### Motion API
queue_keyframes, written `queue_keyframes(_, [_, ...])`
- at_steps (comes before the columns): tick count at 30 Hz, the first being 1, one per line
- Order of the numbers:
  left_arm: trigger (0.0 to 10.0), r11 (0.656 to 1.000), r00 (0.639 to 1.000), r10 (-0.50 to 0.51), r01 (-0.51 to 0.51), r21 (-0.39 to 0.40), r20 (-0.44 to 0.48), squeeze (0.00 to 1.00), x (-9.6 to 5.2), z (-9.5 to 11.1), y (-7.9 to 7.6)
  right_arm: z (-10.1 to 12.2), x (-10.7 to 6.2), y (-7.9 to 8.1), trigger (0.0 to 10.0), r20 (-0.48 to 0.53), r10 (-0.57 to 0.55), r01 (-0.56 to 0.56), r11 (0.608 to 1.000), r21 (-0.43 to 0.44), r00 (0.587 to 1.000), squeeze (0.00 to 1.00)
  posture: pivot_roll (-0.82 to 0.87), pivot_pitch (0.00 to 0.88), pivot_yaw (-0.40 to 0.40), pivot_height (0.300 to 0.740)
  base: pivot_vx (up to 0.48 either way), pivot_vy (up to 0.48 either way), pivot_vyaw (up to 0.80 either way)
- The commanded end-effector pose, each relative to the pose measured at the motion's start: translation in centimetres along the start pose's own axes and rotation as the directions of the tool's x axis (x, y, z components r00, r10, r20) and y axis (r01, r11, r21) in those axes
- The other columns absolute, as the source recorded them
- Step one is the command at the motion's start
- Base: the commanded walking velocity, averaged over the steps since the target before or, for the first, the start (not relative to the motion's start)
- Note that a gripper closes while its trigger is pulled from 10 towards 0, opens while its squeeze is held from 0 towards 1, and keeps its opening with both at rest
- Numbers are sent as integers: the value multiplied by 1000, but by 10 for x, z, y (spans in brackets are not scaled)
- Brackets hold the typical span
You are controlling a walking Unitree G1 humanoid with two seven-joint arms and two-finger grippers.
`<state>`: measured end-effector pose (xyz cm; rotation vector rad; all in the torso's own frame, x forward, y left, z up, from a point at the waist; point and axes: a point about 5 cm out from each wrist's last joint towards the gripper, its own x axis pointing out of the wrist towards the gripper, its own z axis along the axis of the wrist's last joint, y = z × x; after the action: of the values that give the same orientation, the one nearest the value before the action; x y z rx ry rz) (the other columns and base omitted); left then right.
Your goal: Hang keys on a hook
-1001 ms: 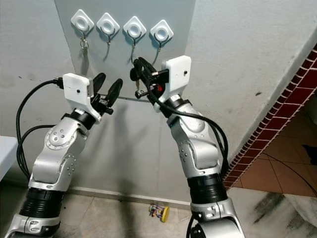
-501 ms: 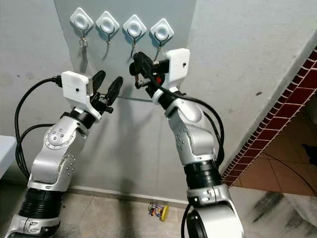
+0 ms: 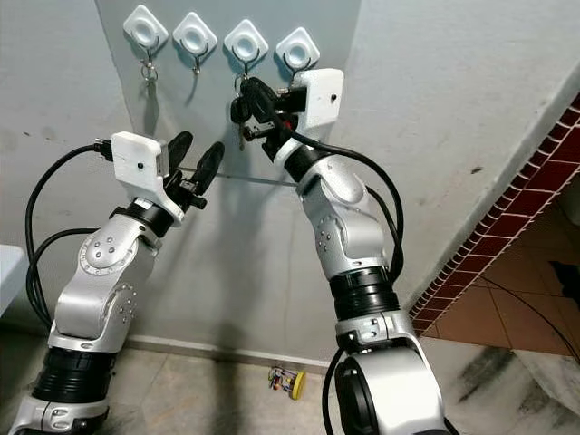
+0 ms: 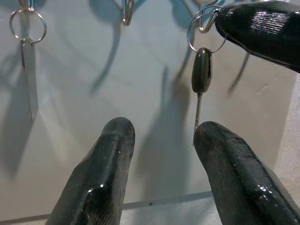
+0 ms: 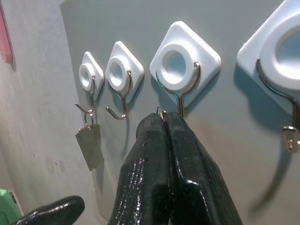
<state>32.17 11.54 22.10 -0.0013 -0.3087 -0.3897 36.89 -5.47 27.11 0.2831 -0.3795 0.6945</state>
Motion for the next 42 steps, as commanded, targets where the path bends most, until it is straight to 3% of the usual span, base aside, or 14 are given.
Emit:
queue_keyframes(1, [10000, 1000, 1000, 2, -2, 6, 10, 0, -1, 4, -1, 9, 4, -2, 10000, 43, -1, 1, 1000, 5, 999, 0, -32, 80, -80, 740, 0, 0, 0])
queue_keyframes(9, [10000, 1000, 1000, 6, -6, 3, 4, 0, -1, 3, -1, 13, 4, -7, 10000, 79, -34, 29, 998, 60, 996, 0, -37, 85, -78, 740, 0, 0, 0])
queue_keyframes(30, [10000, 1000, 1000, 12, -12, 2, 1, 0, -1, 2, -1, 21, -4, -7, 10000, 179, 49, -62, 996, 70, 983, 0, -40, 88, -74, 740, 0, 0, 0])
queue_keyframes(42, [10000, 1000, 1000, 17, -17, 2, -1, 0, -1, 2, 0, 13, -3, -12, 10000, 116, 6, -18, 995, 102, 993, 0, -38, 89, -76, 740, 0, 0, 0])
